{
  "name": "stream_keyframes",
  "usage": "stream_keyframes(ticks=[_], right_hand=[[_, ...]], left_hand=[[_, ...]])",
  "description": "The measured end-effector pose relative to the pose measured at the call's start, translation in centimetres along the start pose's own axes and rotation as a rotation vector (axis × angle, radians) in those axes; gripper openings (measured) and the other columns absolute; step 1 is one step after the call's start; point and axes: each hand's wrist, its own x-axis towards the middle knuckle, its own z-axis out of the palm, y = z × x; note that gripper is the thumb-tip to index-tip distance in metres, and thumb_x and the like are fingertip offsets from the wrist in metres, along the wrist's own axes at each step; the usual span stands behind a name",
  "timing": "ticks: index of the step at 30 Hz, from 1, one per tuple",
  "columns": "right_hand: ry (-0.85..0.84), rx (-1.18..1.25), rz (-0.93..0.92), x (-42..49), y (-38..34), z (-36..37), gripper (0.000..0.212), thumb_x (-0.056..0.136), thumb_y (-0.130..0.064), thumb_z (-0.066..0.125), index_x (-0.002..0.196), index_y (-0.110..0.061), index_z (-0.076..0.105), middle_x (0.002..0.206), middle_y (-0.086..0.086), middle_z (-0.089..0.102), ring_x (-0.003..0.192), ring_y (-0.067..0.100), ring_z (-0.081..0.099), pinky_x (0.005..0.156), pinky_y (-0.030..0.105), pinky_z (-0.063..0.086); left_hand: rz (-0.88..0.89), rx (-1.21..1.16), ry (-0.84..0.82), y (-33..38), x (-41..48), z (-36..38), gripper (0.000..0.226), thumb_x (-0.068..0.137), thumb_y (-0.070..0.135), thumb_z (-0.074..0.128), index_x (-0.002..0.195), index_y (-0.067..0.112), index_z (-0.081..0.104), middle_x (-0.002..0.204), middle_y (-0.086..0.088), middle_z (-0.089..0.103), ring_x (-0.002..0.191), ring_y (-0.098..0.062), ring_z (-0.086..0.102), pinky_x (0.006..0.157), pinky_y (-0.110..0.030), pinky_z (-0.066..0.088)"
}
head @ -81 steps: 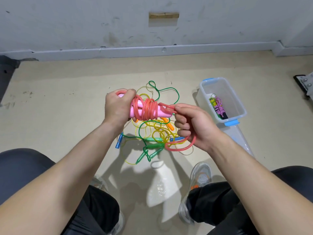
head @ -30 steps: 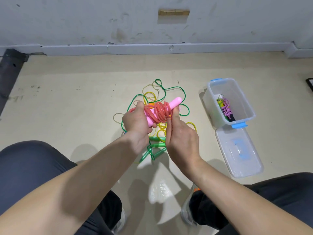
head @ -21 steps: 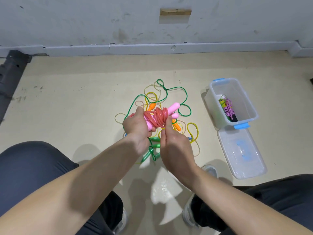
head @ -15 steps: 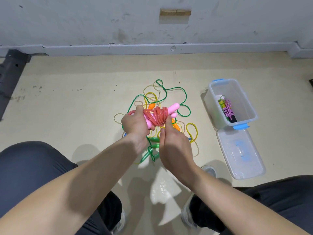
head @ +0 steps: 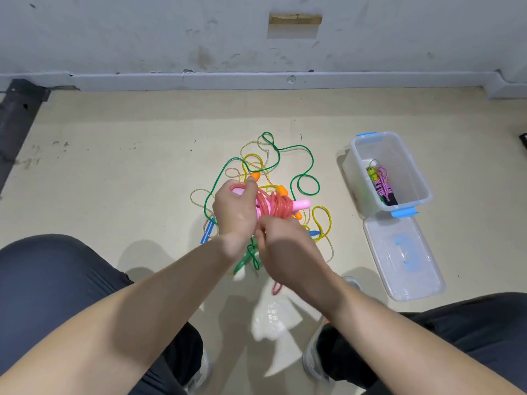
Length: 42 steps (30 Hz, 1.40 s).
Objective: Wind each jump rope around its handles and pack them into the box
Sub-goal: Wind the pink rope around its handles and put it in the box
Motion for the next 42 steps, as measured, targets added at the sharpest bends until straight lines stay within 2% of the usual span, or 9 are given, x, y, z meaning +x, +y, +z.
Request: stream_keyframes(ticks=[3,6,10,14,19,27,33,38,42], right_hand=[[-0.168,0.351,0.095,1.2,0.8,-1.4,0.026,0.087,-0.017,0.049,0.066,-0.006,0.06,0.06,0.008,0.065,0.064,0.029,0.065,0.063,0.044,0.053],[-0.418,0.761,0.2,2.0,1.8,-3.5,0.039,0.072,-0.016,0.044,0.093,0.008,0.067,0.065,0.01,0.071,0.067,0.022,0.073,0.063,0.03,0.056],[-0.552,0.69,0.019,2.1,3.0,-4.9,0.022,0.081,0.004,0.061,0.1,-0.006,0.066,0.086,0.007,0.077,0.089,0.024,0.075,0.087,0.042,0.058],[-0.511,0.617,-0.044,1.9,2.7,-5.5,0.006,0.091,-0.011,0.074,0.09,-0.014,0.068,0.08,0.012,0.077,0.078,0.024,0.075,0.078,0.042,0.06],[-0.357,0.549,-0.122,1.5,2.5,-6.9,0.025,0.1,-0.032,0.059,0.084,-0.015,0.068,0.055,0.004,0.06,0.047,0.014,0.052,0.051,0.029,0.042],[0.074,0.306,-0.223,2.0,3.2,-6.8,0.023,0.092,-0.04,0.064,0.086,-0.026,0.08,0.081,-0.009,0.053,0.077,0.007,0.054,0.066,0.02,0.038],[0.06,0.245,-0.249,1.3,2.6,-6.8,0.022,0.096,-0.033,0.055,0.112,-0.033,0.07,0.08,-0.009,0.064,0.084,0.016,0.053,0.073,0.036,0.045],[0.032,0.086,-0.261,0.8,1.3,-6.3,0.018,0.097,-0.027,0.039,0.095,-0.015,0.053,0.08,-0.001,0.058,0.084,0.024,0.051,0.074,0.039,0.038],[-0.045,0.407,-0.261,1.0,0.8,-7.0,0.024,0.087,-0.019,0.045,0.104,-0.019,0.063,0.093,-0.003,0.066,0.091,0.017,0.059,0.08,0.038,0.046]], left_hand=[[0.045,0.037,-0.028,0.0,0.3,-0.2,0.038,0.095,0.034,0.065,0.063,0.018,0.052,0.06,0.002,0.058,0.064,-0.021,0.052,0.067,-0.032,0.043],[0.1,0.057,-0.078,0.6,0.1,-0.6,0.042,0.096,0.039,0.063,0.062,0.019,0.049,0.059,0.002,0.055,0.062,-0.021,0.05,0.065,-0.035,0.041],[0.098,0.027,-0.207,2.1,-0.7,-1.4,0.046,0.099,0.047,0.055,0.062,0.022,0.044,0.054,0.011,0.051,0.056,-0.016,0.046,0.061,-0.033,0.038],[-0.034,-0.036,-0.348,2.6,-0.9,-2.1,0.06,0.099,0.058,0.038,0.083,0.005,0.06,0.082,-0.016,0.068,0.057,-0.022,0.065,0.059,-0.026,0.05],[-0.084,-0.147,-0.51,3.3,-1.2,-3.2,0.038,0.105,0.041,0.045,0.086,0.011,0.053,0.07,-0.005,0.06,0.052,-0.017,0.06,0.057,-0.027,0.048],[-0.098,-0.157,-0.565,3.7,-1.8,-3.9,0.026,0.104,0.047,0.047,0.105,0.021,0.049,0.104,-0.015,0.061,0.071,-0.024,0.072,0.054,-0.035,0.058],[-0.159,-0.263,-0.636,3.6,-2.6,-4.2,0.01,0.106,0.03,0.05,0.111,0.021,0.046,0.089,0.0,0.066,0.065,-0.017,0.07,0.064,-0.039,0.063],[-0.267,-0.334,-0.674,4.2,-3.3,-3.7,0.025,0.107,0.037,0.046,0.119,0.015,0.043,0.093,-0.008,0.06,0.058,-0.014,0.065,0.065,-0.042,0.062],[-0.387,-0.349,-0.705,4.0,-3.1,-3.9,0.034,0.104,0.03,0.055,0.129,0.009,0.043,0.101,-0.01,0.065,0.08,-0.027,0.067,0.083,-0.059,0.057]])
